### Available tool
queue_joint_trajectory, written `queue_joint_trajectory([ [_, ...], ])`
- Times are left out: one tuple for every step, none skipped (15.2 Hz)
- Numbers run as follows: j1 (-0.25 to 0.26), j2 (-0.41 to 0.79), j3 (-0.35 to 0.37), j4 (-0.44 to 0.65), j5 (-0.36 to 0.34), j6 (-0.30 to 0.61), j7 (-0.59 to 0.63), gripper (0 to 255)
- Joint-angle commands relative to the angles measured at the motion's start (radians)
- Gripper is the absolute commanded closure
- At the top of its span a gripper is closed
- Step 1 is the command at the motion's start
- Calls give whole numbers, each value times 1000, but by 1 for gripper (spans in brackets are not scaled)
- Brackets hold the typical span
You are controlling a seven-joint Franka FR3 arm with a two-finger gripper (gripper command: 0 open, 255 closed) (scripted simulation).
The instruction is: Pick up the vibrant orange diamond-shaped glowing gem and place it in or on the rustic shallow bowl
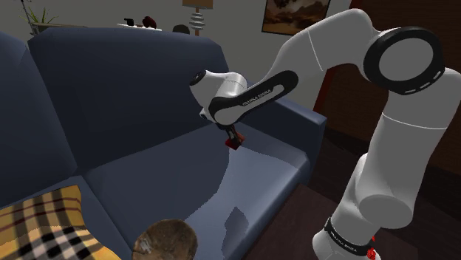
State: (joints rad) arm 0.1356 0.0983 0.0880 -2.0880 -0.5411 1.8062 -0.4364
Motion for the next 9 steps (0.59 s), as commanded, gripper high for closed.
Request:
queue_joint_trajectory([
  [24,-2,22,4,18,-25,30,255],
  [37,-1,34,9,27,-38,48,255],
  [50,2,46,15,37,-51,66,255],
  [64,5,58,22,47,-65,84,255],
  [77,10,69,30,56,-78,101,255],
  [91,15,81,39,66,-91,119,255],
  [104,22,93,50,75,-105,137,255],
  [117,29,104,61,84,-118,156,255],
  [131,37,116,74,93,-132,174,255],
])
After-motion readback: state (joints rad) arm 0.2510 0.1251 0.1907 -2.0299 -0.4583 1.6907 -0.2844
